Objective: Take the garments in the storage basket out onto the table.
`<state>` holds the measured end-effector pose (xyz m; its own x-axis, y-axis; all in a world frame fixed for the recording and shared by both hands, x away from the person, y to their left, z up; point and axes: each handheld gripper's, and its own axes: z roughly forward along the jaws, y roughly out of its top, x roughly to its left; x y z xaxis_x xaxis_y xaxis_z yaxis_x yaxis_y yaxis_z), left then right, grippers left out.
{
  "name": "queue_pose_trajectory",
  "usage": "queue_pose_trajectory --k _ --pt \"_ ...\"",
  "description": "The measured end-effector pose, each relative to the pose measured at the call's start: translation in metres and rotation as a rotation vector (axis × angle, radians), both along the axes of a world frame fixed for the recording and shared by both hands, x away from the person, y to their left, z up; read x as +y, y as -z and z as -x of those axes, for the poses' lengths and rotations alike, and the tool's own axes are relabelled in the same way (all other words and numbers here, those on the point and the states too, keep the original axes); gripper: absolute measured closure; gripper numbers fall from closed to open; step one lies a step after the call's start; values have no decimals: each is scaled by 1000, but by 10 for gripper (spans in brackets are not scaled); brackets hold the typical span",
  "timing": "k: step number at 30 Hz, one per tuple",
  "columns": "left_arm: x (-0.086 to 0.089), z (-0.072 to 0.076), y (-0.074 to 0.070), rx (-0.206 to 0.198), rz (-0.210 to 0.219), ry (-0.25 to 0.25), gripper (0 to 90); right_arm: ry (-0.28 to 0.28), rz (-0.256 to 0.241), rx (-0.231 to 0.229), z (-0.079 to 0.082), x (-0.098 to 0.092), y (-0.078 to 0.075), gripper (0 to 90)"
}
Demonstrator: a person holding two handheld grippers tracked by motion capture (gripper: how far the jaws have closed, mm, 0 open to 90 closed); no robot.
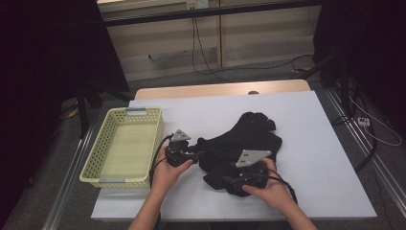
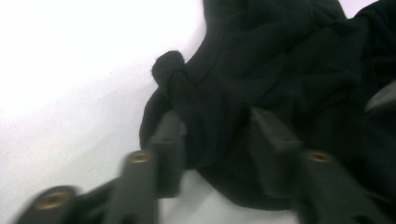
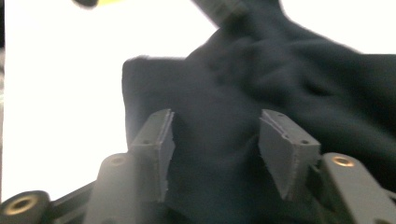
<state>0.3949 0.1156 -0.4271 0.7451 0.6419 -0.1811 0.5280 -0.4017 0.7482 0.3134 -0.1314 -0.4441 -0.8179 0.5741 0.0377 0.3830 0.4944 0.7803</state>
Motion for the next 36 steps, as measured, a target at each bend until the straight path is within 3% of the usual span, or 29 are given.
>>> queue_pose_trajectory --k 2,5,9,14,17,19,21,24,28,36 --pt "0 2 -1 14 1 18 457 -7 29 31 -4 4 7 639" --pt "-1 5 -3 19 13 20 412 1 -1 31 -7 0 6 767" --pt "-2 7 -4 17 9 28 400 68 -137 11 -7 -25 -12 770" --pt "-7 12 -10 13 21 62 398 180 -245 -30 -4 -68 -30 774" --pt "-13 17 -11 10 21 90 382 246 -250 -23 -8 -84 -23 776" --pt "-16 20 -12 10 23 108 370 281 -206 -21 -13 -91 -16 776" --pt "-20 22 -11 12 23 121 348 296 -233 2 -15 -97 -11 776" --pt "-28 26 -7 21 14 153 338 292 -214 24 -16 -94 -5 771" --pt "-39 31 -4 0 -4 185 341 294 -176 39 -18 -86 2 763" --pt "-33 30 -14 -12 7 170 345 291 -169 55 -18 -85 6 763"
